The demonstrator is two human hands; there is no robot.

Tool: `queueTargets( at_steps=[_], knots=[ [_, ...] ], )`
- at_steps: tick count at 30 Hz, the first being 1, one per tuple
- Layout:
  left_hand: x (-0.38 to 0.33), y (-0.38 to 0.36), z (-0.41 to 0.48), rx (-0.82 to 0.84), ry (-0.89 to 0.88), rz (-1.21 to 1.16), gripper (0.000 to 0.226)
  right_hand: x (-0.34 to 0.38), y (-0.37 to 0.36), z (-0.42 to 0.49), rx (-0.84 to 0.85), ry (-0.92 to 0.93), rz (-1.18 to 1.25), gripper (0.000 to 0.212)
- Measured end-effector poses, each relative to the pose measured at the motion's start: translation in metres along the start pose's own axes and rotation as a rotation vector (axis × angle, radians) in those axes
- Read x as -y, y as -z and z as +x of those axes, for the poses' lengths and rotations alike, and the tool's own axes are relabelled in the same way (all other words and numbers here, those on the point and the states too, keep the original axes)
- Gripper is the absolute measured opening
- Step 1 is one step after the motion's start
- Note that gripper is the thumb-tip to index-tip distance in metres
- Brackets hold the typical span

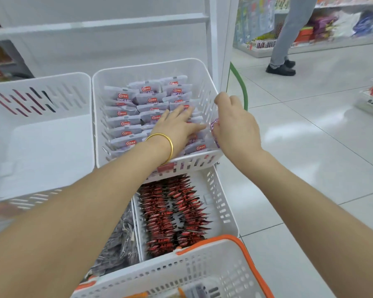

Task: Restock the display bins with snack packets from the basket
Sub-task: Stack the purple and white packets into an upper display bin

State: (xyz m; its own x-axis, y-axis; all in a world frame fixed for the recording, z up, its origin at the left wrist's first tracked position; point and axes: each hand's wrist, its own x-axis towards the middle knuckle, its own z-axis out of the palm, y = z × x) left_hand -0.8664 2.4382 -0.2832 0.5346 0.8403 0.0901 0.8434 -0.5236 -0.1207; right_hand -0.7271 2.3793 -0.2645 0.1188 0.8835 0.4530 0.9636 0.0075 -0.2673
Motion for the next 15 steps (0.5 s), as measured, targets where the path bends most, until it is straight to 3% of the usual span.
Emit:
queueTargets(
  at_steps=[4,8,12,15],
  knots=[
    [0.007,-0.006,0.002,-0.044,-0.003,-0.043,0.056,-0.005,-0.005,0.002,0.040,0.125,-0.211,0.026],
    [0.001,-0.001,-0.003,0.008,0.028,-0.088,0.044,-0.033,-0.002,0.005,0.028,0.166,-0.062,0.032],
    [-0.005,-0.001,-0.005,0.127,0.068,-0.003,0.064,-0.046,-0.006,0.011,0.308,0.087,0.031,0.042],
    [-0.002,0.002,-0.002,0.187,0.068,-0.004,0.066,-0.039,-0.011,0.020,0.461,-0.002,0.076,0.048]
  ],
)
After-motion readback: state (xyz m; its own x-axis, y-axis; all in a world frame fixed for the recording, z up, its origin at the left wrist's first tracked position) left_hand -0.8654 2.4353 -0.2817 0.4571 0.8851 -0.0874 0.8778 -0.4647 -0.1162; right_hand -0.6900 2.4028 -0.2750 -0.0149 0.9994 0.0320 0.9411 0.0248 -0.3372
